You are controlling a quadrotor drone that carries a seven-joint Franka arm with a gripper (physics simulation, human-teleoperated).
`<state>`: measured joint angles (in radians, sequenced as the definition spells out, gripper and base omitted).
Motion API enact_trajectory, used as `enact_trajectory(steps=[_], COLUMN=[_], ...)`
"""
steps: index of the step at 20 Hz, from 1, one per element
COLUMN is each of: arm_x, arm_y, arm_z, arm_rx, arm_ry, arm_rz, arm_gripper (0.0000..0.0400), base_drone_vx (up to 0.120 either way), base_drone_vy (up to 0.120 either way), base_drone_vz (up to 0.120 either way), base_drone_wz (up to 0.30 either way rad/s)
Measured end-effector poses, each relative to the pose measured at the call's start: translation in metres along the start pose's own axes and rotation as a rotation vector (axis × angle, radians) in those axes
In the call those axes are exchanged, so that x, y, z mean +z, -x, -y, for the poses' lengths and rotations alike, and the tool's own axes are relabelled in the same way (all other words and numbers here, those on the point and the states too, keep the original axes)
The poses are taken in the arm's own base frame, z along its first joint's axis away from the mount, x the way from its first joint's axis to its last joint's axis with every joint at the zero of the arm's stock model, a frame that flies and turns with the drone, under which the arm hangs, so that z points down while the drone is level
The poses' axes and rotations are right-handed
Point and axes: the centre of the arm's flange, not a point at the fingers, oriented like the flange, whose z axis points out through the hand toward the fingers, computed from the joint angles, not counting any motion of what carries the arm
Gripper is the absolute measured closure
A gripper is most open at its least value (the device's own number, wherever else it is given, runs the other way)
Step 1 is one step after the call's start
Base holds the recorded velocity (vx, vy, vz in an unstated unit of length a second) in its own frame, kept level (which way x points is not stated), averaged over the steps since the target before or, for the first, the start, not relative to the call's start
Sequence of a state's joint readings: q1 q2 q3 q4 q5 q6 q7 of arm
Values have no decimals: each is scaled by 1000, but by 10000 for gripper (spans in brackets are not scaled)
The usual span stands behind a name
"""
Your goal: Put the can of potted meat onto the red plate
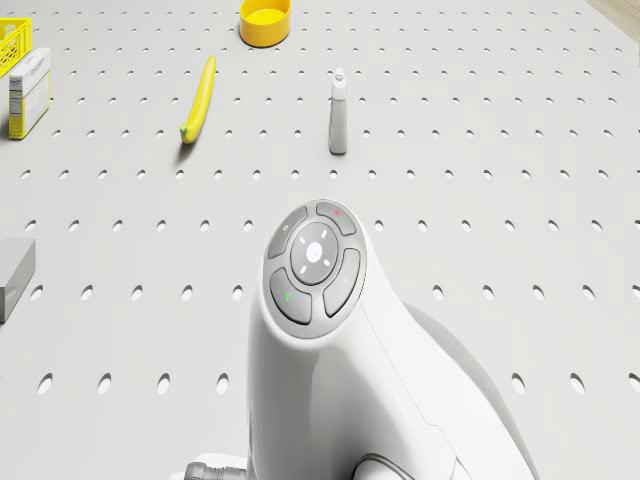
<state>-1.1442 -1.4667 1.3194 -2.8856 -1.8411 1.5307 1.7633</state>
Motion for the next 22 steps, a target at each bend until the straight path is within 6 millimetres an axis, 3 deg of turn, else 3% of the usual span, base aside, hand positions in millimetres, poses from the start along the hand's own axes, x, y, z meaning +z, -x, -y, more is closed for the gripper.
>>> enact_trajectory(steps=[14,22], arm_x=[0,0], arm_y=[0,0], arm_z=[0,0], arm_rx=[0,0], arm_ry=[0,0], arm_rz=[0,0], arm_gripper=[114,114], base_drone_vx=[17,0], base_drone_vy=[-120,-120], base_drone_vz=[0,-70], base_drone_wz=[0,0])
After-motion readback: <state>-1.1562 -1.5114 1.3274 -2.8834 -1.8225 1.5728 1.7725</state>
